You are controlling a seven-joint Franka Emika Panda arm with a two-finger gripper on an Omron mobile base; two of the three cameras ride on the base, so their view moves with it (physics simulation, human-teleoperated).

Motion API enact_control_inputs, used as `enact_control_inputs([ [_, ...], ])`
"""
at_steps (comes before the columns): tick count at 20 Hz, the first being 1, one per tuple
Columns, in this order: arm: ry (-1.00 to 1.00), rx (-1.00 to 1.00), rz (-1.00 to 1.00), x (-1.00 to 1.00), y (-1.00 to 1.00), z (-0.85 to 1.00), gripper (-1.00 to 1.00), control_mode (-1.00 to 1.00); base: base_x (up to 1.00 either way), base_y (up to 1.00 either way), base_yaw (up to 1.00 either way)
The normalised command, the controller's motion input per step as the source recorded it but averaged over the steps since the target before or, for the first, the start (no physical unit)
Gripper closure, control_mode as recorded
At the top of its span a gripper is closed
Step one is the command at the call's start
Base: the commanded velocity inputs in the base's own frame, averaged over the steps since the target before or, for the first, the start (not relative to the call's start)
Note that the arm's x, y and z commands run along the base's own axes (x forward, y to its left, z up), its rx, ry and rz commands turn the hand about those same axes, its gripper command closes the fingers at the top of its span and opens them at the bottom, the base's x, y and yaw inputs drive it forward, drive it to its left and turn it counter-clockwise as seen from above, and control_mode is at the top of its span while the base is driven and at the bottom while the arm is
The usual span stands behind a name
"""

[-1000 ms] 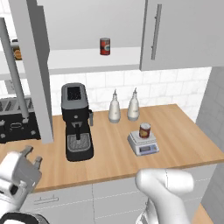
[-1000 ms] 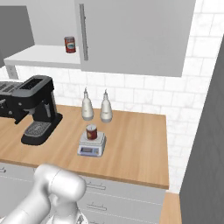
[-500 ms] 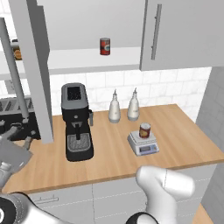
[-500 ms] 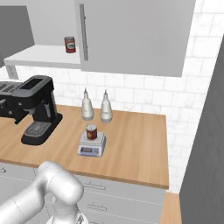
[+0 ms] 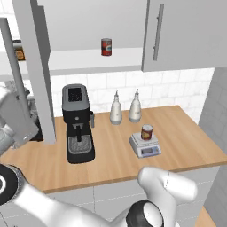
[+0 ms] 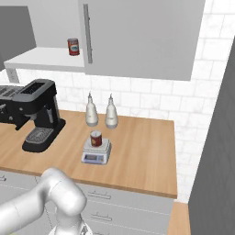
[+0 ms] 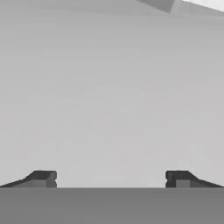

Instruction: Pick the canned food and place it on the digital scale for weighing, and close the cabinet.

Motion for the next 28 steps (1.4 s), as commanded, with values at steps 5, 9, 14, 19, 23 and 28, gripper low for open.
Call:
enact_control_inputs([
  [5,0.27,0.16,0.05,0.10,-1.00,0.56,-1.00,-1.00,0.00,0.00,0.00],
  [9,0.32,0.17,0.08,0.58,-1.00,0.31,-1.00,-1.00,0.00,0.00,0.00],
  [14,0.39,0.14,0.15,1.00,-1.00,-0.03,-1.00,-1.00,0.00,0.00,0.00],
  [19,0.30,0.12,0.26,1.00,-0.78,-0.58,-1.00,-1.00,0.00,0.00,0.00],
  [23,0.03,0.09,0.32,1.00,-0.67,-0.61,-1.00,-1.00,0.00,0.00,0.00],
  [28,-0.15,0.09,0.30,1.00,-0.69,-0.30,-1.00,-1.00,0.00,0.00,0.00],
])
